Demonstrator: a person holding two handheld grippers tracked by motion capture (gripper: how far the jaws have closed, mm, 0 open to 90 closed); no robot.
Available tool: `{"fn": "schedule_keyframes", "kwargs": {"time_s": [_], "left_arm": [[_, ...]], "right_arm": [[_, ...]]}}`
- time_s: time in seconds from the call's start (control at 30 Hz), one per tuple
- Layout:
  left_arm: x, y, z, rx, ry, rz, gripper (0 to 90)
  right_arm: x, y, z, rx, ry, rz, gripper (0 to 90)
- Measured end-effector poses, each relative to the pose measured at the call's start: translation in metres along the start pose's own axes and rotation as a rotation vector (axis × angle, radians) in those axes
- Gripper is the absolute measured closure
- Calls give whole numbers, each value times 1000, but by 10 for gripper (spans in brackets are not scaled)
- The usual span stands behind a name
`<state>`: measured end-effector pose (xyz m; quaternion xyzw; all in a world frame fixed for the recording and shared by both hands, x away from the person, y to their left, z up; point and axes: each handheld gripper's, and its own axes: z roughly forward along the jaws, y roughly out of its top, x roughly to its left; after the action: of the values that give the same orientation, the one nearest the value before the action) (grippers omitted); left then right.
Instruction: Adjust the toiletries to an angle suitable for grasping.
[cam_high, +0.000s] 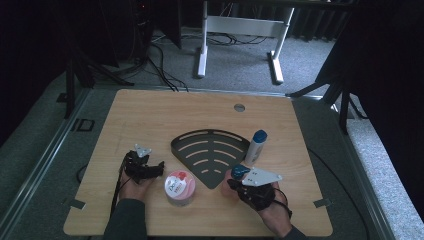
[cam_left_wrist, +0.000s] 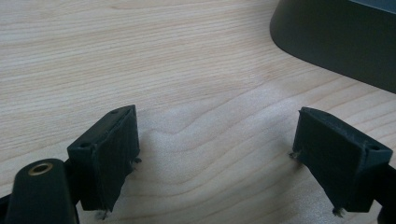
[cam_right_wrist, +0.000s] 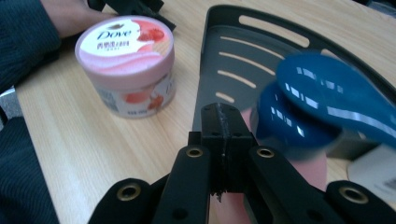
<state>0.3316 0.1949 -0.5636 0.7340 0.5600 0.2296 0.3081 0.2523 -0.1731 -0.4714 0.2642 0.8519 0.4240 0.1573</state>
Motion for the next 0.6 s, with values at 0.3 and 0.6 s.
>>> {"fn": "schedule_keyframes", "kwargs": {"time_s": [0.3,0.6], "left_arm": [[0,0,0,0,0,0,146],[0,0,0,0,0,1,147]], "right_arm": [[-1,3,12,-4,-8,3,900],[-8,-2,6,2,-55,13,900]]}}
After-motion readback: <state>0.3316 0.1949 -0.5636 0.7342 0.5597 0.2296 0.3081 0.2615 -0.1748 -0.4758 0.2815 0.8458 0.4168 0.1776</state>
